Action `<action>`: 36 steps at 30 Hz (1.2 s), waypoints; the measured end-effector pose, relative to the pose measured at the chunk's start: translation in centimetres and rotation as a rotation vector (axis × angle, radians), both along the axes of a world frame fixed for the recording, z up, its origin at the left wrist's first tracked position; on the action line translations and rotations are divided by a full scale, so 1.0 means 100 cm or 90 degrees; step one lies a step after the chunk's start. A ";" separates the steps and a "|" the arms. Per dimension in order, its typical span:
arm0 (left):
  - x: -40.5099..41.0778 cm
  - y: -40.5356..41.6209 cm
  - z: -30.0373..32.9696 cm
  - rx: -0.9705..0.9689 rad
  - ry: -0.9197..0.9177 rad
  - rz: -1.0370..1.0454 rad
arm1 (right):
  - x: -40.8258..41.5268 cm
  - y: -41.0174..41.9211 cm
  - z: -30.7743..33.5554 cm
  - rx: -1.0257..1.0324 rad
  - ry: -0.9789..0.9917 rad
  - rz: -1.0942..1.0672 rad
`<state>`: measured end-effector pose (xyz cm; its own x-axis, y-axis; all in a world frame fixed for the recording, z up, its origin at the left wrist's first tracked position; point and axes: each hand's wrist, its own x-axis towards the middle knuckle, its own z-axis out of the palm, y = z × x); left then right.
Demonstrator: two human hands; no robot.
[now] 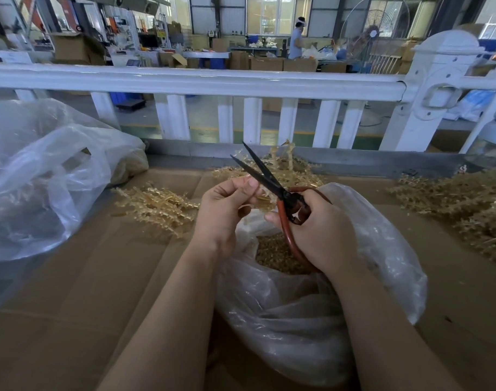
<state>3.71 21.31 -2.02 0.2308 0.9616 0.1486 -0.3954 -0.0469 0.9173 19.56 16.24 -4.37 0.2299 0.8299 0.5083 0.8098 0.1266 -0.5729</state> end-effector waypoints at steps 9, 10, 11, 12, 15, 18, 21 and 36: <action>0.000 -0.001 -0.002 0.034 -0.004 -0.004 | 0.002 -0.001 -0.001 0.001 -0.090 -0.038; 0.001 -0.001 -0.003 0.047 -0.008 0.005 | 0.002 -0.001 -0.001 -0.001 -0.095 -0.042; 0.001 -0.001 -0.003 0.057 -0.018 0.008 | 0.002 -0.001 -0.001 -0.003 -0.100 -0.045; 0.000 -0.001 -0.003 0.063 -0.032 0.007 | 0.002 -0.001 -0.001 -0.004 -0.105 -0.047; -0.001 -0.001 -0.003 0.072 -0.045 0.002 | 0.002 0.000 -0.002 -0.001 -0.117 -0.050; 0.000 0.000 -0.004 0.075 -0.034 0.002 | 0.003 0.000 -0.002 -0.002 -0.119 -0.056; 0.000 0.001 -0.004 0.084 -0.021 0.010 | 0.003 0.000 -0.001 0.003 -0.132 -0.056; -0.003 0.001 -0.006 0.067 0.009 -0.024 | 0.002 -0.001 0.001 0.005 -0.137 -0.055</action>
